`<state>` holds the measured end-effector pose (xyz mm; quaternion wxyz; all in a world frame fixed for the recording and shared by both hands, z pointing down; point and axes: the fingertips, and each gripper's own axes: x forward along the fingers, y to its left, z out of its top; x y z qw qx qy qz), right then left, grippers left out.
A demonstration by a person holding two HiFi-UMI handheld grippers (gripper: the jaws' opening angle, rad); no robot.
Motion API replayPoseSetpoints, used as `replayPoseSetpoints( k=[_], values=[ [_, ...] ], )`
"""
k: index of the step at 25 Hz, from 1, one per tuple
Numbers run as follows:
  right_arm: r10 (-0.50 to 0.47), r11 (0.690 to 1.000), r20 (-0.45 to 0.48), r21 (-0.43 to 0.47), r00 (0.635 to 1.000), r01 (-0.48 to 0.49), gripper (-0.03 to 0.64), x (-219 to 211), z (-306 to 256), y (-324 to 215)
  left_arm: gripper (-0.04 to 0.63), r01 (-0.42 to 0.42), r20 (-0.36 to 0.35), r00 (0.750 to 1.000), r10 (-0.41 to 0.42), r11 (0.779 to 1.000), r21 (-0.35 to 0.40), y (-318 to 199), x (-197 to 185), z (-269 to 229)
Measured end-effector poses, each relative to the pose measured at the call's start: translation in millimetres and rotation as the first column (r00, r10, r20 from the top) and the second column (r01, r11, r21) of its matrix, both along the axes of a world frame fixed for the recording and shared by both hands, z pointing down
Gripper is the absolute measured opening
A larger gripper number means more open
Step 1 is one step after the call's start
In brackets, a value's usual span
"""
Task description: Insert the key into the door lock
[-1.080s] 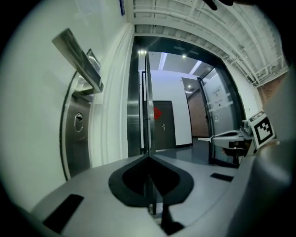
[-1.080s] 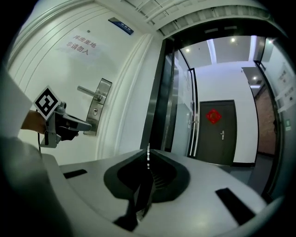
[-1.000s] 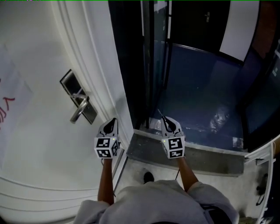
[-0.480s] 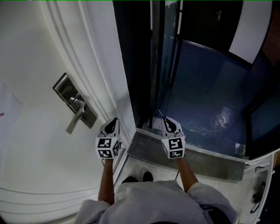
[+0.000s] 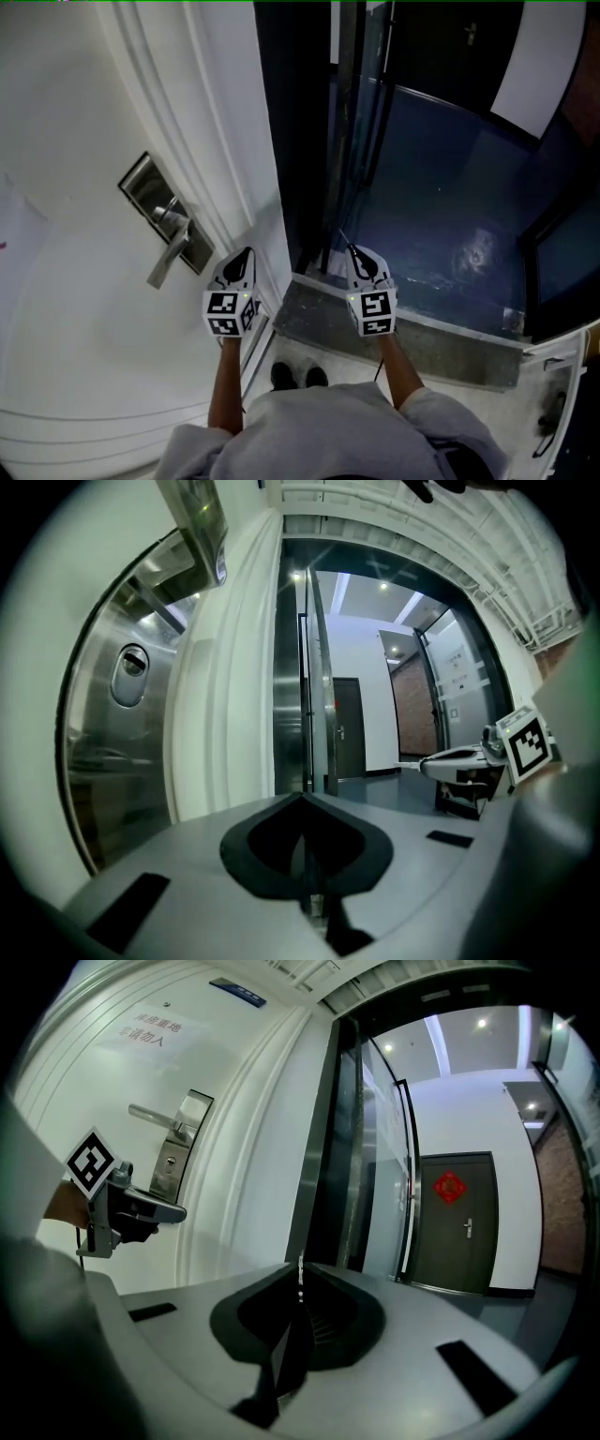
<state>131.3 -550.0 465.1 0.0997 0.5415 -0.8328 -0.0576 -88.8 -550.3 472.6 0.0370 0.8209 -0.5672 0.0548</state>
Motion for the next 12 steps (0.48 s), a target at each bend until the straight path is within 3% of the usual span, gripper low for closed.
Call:
replayPoseSetpoints(
  k=[6, 12],
  values=[
    [-0.096, 0.995, -0.001, 0.011, 0.995, 0.096, 0.029, -39.8, -4.0, -2.2, 0.017, 0.067, 0.004, 0.998, -0.067, 0.998, 0.001, 19.3, -28.5, -0.4],
    [-0.252, 0.967, 0.01, 0.033, 0.968, 0.252, 0.029, -103.1, -14.3, 1.3, 0.017, 0.174, 0.009, 0.985, -0.174, 0.985, 0.003, 49.2, -67.6, -2.8]
  ],
)
